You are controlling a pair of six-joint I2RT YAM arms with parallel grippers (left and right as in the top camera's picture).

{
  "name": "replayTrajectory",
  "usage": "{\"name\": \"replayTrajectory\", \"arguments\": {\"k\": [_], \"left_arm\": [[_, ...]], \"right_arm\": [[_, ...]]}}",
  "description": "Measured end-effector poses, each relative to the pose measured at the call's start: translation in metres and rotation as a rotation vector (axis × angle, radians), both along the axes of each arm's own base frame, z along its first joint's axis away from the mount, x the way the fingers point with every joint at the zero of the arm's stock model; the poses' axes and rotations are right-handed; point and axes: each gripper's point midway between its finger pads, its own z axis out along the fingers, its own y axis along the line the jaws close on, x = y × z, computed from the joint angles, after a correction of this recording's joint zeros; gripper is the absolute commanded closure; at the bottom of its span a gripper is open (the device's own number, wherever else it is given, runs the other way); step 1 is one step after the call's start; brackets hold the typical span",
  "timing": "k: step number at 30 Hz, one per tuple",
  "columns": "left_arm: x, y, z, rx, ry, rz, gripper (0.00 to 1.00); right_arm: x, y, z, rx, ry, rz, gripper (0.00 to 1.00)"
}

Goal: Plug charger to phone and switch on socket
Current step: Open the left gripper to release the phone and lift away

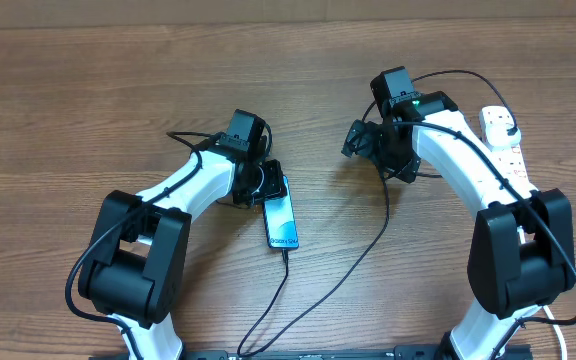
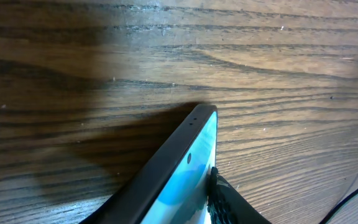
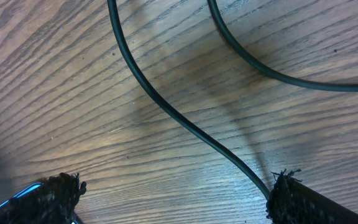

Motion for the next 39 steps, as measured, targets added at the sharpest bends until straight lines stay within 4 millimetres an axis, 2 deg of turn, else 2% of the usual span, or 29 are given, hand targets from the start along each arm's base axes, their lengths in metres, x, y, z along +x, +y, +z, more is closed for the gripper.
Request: {"name": "replayTrajectory", "arguments": {"k": [12,18,28,29,31,32,35,39], "left_arm": [[-0.001,0.0,0.0,-0.003,0.002,-0.001,0.61],[-0.001,-0.001,0.001,-0.006,0.004,-0.002,0.55],[-0.002,0.0,0.001,-0.004,0.007,-0.002,0.57],[-0.002,0.0,0.001,-0.003,0.007,-0.002,0.55],[-0.002,0.0,0.001,-0.004,0.008,-0.001,0.09],[-0.002,-0.001,0.002,-0.005,0.006,-0.003,0.0],[0.001,-0.006,0.012,-0.029,-0.015,-0.007,0.0],[0.002,-0.006,0.013,-0.027,-0.019,-0.008,0.01]], "right_arm": [[0.0,0.0,0.0,0.0,0.0,0.0,0.0],[0.0,0.0,0.0,0.0,0.0,0.0,0.0],[0.0,0.0,0.0,0.0,0.0,0.0,0.0],[0.0,0.0,0.0,0.0,0.0,0.0,0.0],[0.0,0.0,0.0,0.0,0.0,0.0,0.0],[0.0,0.0,0.0,0.0,0.0,0.0,0.0],[0.0,0.0,0.0,0.0,0.0,0.0,0.0],[0.0,0.0,0.0,0.0,0.0,0.0,0.0]]}}
